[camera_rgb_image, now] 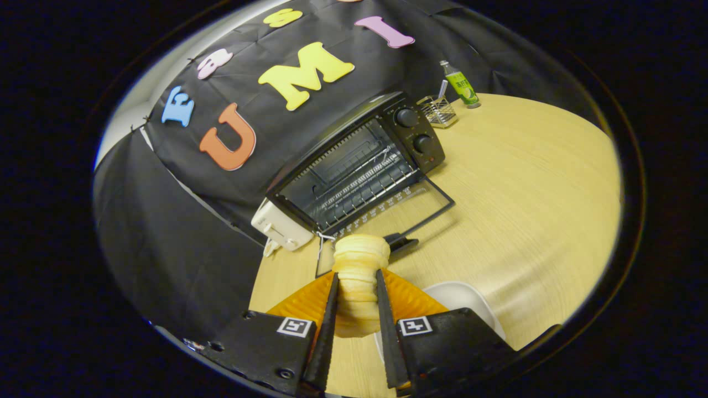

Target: Open the toaster oven, put the food inside, and close the toaster oven door.

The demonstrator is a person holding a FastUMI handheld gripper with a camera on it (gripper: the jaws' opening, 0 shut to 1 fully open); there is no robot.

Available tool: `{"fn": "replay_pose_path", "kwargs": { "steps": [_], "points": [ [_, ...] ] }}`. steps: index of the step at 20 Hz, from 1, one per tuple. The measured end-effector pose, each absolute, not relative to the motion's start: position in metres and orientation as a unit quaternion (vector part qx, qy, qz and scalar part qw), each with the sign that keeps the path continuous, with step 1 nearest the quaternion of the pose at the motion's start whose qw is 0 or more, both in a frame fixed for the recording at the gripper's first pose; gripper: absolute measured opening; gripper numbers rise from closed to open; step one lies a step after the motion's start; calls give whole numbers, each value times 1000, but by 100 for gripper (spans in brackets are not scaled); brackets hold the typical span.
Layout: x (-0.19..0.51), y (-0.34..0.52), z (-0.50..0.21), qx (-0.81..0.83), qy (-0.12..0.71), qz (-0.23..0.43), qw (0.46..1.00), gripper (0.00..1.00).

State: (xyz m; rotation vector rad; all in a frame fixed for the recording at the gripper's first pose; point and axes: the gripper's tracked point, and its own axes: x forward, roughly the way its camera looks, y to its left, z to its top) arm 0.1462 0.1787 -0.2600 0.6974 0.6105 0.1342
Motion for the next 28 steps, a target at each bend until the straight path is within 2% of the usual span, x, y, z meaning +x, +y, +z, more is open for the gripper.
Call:
{"fn": "replay_pose_path", "kwargs": {
  "steps": [6, 13, 21, 25, 28],
  "points": [
    [235, 190, -239, 348, 276, 66, 894, 44],
    [330, 187, -259, 343, 277, 52, 896, 44],
    [401, 179, -277, 360, 265, 21, 894, 45],
    [403, 186, -281, 341, 261, 29, 903, 60],
    [398, 190, -282, 341, 267, 32, 901, 80]
  ]
}}
